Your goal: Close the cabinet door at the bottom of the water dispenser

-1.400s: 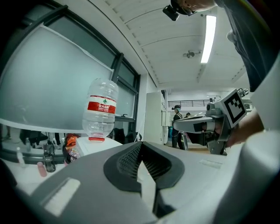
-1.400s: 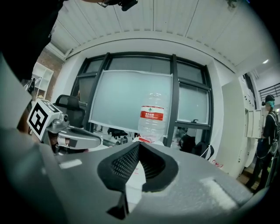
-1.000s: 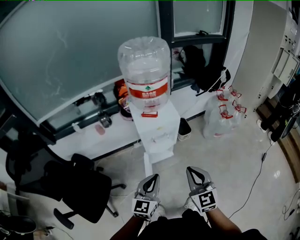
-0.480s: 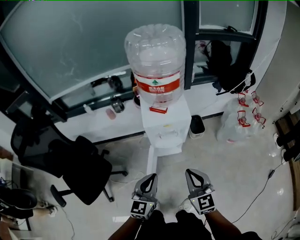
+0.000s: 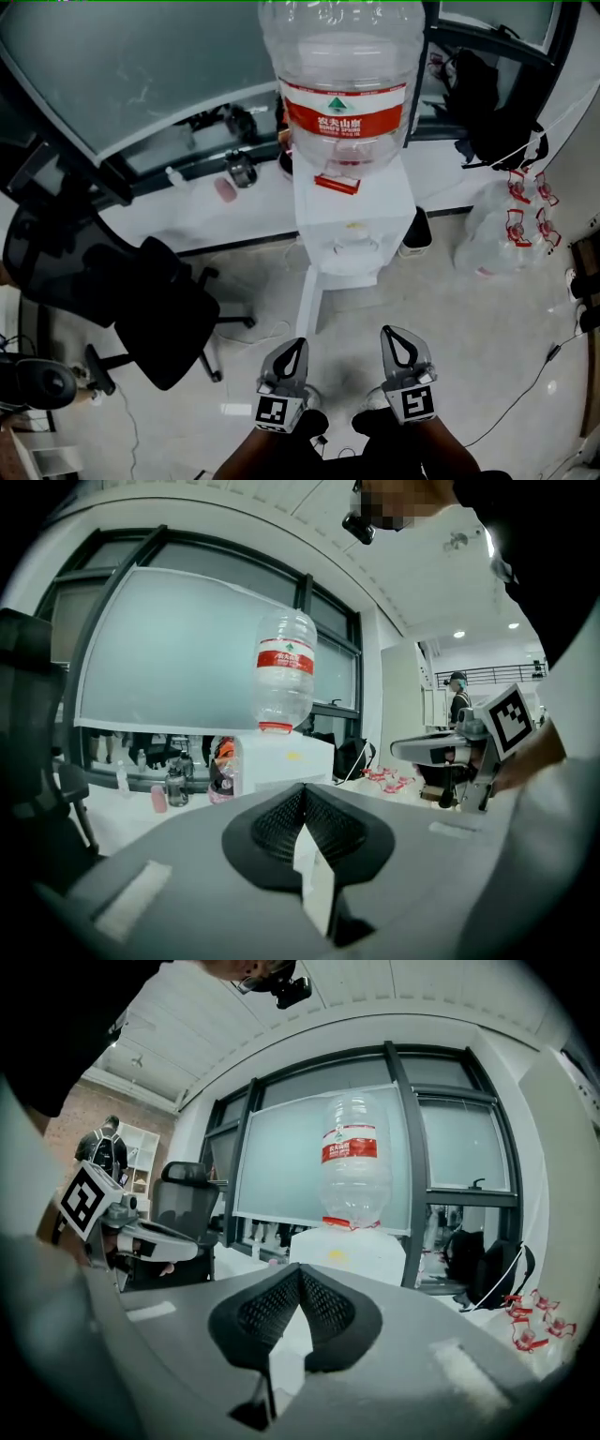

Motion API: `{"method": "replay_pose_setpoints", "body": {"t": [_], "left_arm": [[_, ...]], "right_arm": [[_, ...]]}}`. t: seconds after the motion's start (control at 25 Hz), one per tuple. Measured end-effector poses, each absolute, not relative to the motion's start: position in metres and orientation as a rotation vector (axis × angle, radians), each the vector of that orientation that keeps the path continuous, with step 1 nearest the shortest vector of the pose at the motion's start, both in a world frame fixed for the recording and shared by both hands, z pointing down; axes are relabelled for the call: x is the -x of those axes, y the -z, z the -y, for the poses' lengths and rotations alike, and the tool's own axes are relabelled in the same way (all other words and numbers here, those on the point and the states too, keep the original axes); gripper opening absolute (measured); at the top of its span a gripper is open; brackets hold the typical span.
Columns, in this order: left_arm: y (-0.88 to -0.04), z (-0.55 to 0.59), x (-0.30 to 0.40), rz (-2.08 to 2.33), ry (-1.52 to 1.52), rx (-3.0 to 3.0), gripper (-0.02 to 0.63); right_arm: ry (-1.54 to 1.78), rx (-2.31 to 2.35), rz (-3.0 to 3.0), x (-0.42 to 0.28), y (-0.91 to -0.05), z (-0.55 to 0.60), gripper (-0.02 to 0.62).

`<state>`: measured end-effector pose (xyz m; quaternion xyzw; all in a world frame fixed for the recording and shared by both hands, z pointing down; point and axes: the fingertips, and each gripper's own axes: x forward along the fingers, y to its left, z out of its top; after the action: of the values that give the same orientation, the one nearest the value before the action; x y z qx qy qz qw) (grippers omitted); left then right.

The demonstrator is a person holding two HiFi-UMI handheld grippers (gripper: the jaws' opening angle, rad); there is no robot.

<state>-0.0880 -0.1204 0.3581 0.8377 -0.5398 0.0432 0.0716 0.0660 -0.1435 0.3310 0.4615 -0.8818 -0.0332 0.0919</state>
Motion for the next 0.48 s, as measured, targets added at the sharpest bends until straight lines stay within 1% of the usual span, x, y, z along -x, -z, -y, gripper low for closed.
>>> {"method": "replay_pose_setpoints", "body": {"t": [0.2, 0.48], "left_arm": [[-0.438, 0.136, 0.113, 1.665, -0.146, -2.477, 0.018], [-0.567, 0.153, 0.122, 1.716, -0.104, -2.432, 0.018]], "right_arm": [[0.111, -1.419, 2.645, -0.049, -0.394, 0.161, 0.003], [0.146, -1.417, 2.693, -0.035, -0.505, 0.176, 0.003]]}}
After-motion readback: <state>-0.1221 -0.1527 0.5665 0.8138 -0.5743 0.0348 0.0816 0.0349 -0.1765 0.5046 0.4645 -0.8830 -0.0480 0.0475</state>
